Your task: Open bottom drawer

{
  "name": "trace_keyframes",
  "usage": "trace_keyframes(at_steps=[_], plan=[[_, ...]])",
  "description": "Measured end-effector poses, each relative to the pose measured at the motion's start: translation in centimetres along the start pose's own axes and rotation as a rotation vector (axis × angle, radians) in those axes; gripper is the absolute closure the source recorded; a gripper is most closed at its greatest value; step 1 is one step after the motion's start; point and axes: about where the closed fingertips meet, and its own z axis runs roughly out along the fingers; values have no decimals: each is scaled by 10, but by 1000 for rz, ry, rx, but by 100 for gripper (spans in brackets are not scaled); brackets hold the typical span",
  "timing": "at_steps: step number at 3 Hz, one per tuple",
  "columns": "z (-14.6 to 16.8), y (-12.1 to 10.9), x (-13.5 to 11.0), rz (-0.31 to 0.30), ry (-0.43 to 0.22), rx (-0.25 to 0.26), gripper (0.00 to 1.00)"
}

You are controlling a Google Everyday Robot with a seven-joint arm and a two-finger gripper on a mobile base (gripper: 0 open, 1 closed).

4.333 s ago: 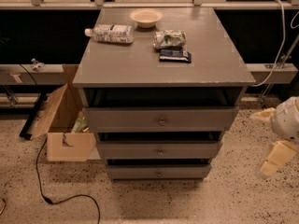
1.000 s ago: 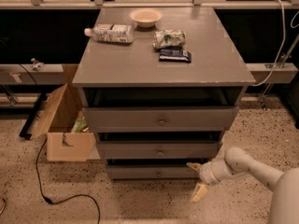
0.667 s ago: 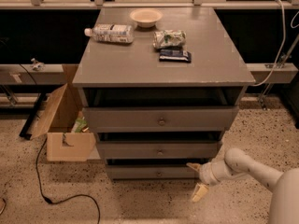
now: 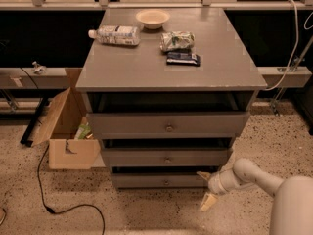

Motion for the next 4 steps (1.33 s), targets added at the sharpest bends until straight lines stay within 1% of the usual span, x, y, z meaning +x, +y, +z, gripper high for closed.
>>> trace_keyframes(at_steps=[1,2,3,4], plan=[[13,-11,18,1,18,-7,0],[27,-31,34,-19,54,22,0],[26,-46,36,-55,89,103,0],[26,-46,36,-55,89,103,0]])
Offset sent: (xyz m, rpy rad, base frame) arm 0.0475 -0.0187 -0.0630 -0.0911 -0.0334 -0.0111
